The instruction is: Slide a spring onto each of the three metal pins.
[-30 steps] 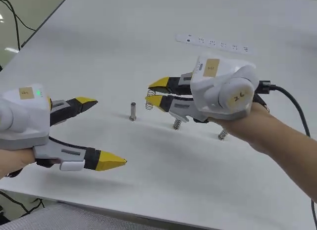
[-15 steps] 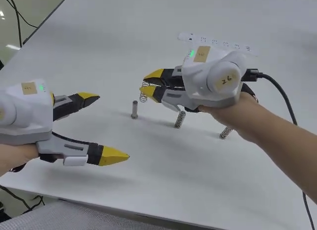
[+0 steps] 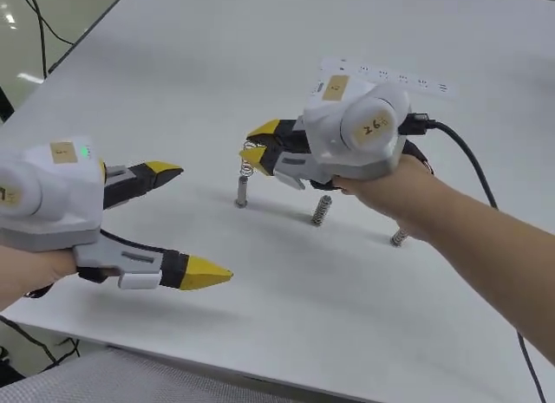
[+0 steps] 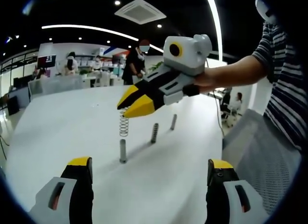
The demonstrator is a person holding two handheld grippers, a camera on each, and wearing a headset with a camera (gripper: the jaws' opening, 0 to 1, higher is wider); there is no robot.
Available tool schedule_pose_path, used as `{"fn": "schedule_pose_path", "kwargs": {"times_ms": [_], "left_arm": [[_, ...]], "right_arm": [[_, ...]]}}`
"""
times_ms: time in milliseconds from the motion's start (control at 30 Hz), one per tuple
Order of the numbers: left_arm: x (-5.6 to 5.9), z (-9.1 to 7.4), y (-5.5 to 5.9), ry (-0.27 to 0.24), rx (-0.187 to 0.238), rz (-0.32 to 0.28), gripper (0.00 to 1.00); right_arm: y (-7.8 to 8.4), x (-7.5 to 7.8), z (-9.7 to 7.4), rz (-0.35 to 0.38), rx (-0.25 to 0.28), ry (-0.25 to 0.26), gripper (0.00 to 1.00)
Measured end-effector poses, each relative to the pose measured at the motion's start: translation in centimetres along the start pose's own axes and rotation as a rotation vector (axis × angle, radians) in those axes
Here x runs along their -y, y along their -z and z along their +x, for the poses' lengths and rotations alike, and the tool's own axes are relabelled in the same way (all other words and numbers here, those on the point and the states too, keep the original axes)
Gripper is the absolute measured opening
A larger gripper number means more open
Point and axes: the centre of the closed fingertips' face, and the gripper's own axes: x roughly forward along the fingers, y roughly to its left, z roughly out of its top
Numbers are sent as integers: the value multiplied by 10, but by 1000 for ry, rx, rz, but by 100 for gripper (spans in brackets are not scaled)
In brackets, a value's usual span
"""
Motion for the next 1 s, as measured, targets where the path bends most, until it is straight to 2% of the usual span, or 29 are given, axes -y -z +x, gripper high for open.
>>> {"fn": "schedule_pose_path", "kwargs": {"times_ms": [100,300,733,1000], "left_arm": [[-2,-2,-1,-4,5,-4,97],[-2,-3,1,-6,2,-10,96],[-3,-2,3,-9,-1,-18,96],[-4,-3,0,-16,16,-23,95]], "right_arm": [[2,-1,1,-14,-12,-8,8],[3,0,4,10,-10,-9,8],[11,-6,10,11,-30,-25,8],[24,-9,16,-5,-79,-28,8]]}}
